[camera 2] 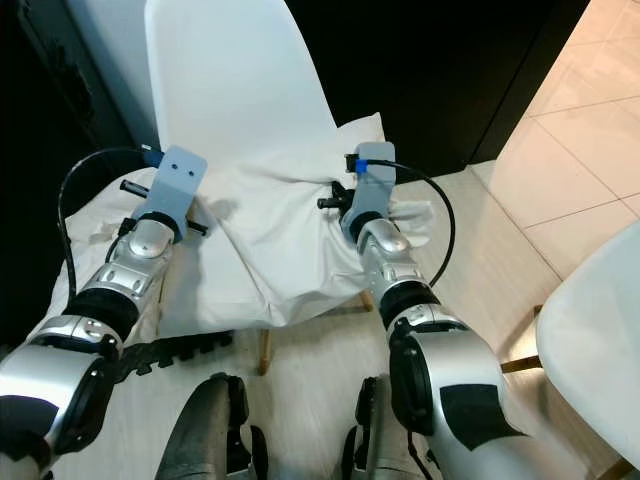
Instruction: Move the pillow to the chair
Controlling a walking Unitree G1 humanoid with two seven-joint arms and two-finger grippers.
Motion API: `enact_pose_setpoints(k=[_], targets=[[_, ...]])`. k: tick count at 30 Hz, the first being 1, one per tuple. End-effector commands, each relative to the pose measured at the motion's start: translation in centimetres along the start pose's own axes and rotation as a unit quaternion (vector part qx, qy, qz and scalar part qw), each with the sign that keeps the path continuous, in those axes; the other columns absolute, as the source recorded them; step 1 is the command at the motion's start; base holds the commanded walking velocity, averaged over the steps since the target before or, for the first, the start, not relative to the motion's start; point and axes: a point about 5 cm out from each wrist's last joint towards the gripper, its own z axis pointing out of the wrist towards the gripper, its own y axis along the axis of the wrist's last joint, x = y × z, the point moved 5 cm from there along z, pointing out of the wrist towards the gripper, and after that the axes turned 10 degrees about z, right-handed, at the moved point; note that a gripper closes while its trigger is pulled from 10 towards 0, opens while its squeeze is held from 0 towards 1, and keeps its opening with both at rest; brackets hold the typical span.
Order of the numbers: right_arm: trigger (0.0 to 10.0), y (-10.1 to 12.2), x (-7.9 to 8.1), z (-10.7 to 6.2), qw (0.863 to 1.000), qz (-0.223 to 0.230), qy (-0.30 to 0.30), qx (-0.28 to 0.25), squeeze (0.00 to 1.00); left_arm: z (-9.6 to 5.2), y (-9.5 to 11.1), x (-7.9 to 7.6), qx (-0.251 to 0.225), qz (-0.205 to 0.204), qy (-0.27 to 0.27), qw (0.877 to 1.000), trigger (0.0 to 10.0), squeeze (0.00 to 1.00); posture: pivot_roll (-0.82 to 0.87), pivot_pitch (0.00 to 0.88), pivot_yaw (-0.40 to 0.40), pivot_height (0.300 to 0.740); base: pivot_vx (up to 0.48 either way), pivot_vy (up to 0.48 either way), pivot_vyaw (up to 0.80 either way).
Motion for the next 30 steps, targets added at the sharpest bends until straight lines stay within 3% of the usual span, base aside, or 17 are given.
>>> enact_pose_setpoints(k=[1, 8, 9, 10, 21, 25, 26, 27, 29, 30], targets=[[10.0, -1.1, 0.3, -0.2, 1.0, 0.0, 0.008, 0.016, 0.0, 0.1, 0.6, -0.2, -0.01, 0.015, -0.007, 1.0, 10.0, 0.0, 0.12, 0.24, -0.046, 0.607, 0.0, 0.0, 0.0], [10.0, -1.6, 0.5, -0.2, 1.0, -0.004, 0.007, 0.024, 0.01, 0.2, 0.2, -0.3, 0.003, 0.01, -0.005, 1.0, 10.0, 0.0, 0.12, 0.24, -0.049, 0.607, 0.0, 0.0, 0.0], [10.0, -1.6, 0.6, -0.2, 1.0, -0.004, 0.009, 0.024, 1.0, 0.2, 0.1, -0.3, 0.007, 0.005, -0.003, 1.0, 10.0, 0.44, 0.12, 0.24, -0.05, 0.607, 0.0, 0.0, 0.0], [10.0, -1.6, 0.7, -0.1, 1.0, -0.004, 0.011, 0.023, 1.0, 0.2, 0.0, -0.1, 0.01, 0.0, -0.001, 1.0, 10.0, 1.0, 0.12, 0.24, -0.05, 0.607, 0.0, 0.0, 0.0], [10.0, -0.4, 0.8, 0.3, 1.0, -0.018, -0.003, 0.011, 1.0, 0.3, -0.5, 1.4, 0.024, -0.007, 0.026, 0.999, 10.0, 1.0, 0.12, 0.234, -0.058, 0.607, 0.0, 0.0, 0.0], [10.0, -1.5, 0.3, 0.2, 0.997, -0.059, -0.024, 0.052, 1.0, 0.4, -0.4, 1.9, 0.021, -0.008, 0.036, 0.999, 10.0, 1.0, 0.13, 0.229, -0.062, 0.607, 0.0, 0.0, 0.0], [10.0, -1.8, 0.2, 0.2, 0.996, -0.067, -0.026, 0.059, 0.37, 0.3, -0.5, 2.0, 0.021, -0.006, 0.037, 0.999, 10.0, 1.0, 0.13, 0.228, -0.062, 0.607, 0.0, 0.0, 0.0], [10.0, -1.9, 0.2, 0.1, 0.995, -0.072, -0.026, 0.061, 0.0, 0.3, -0.7, 2.0, 0.022, -0.004, 0.038, 0.999, 10.0, 1.0, 0.13, 0.225, -0.061, 0.607, 0.0, 0.0, 0.0], [10.0, -1.8, 0.1, 0.1, 0.995, -0.074, -0.027, 0.058, 0.0, 0.2, -0.8, 2.1, 0.024, -0.004, 0.039, 0.999, 10.0, 1.0, 0.13, 0.225, -0.061, 0.607, 0.0, 0.0, 0.0], [10.0, -1.7, 0.0, 0.1, 0.995, -0.074, -0.029, 0.055, 0.0, 0.2, -1.0, 2.1, 0.026, -0.003, 0.039, 0.999, 10.0, 0.68, 0.13, 0.226, -0.06, 0.607, 0.0, 0.0, 0.0]])
